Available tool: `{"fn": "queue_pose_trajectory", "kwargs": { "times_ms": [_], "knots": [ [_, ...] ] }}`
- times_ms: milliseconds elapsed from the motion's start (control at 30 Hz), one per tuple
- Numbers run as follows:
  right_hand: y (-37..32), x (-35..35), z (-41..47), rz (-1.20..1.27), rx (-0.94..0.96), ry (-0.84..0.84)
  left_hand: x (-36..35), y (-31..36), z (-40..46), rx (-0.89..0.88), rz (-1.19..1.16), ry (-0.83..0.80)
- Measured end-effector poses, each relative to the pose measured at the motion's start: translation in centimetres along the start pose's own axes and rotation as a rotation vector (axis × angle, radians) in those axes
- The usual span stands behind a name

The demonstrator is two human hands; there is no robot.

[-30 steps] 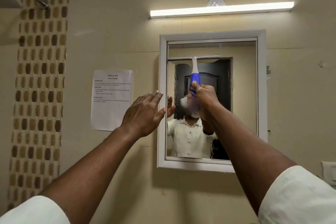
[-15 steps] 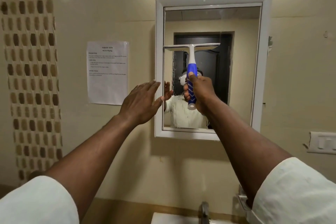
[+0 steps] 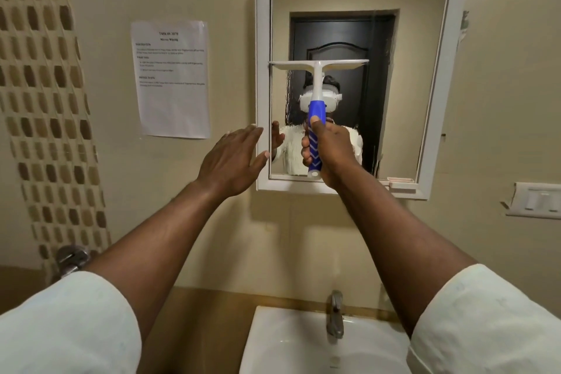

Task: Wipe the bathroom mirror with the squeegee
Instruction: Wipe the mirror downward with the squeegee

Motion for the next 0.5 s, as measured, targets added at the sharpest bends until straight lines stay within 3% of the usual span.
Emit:
{"fn": "queue_pose_trajectory", "kwargs": {
  "times_ms": [500],
  "knots": [
    [7.8,1.0,-1.8,0.006,-0.071,-0.033,-4.3,0.3,-3.0,0.033,-0.032,-0.078]
  ]
}}
Point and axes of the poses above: each hand's wrist, its own z-axis towards the middle knuckle, its own x-axis out of the back of the hand, y = z × x, the point moved 9 cm from there along z, towards the middle knuckle, and after that the axes turned 13 degrees about -x, right-handed, at the moved point
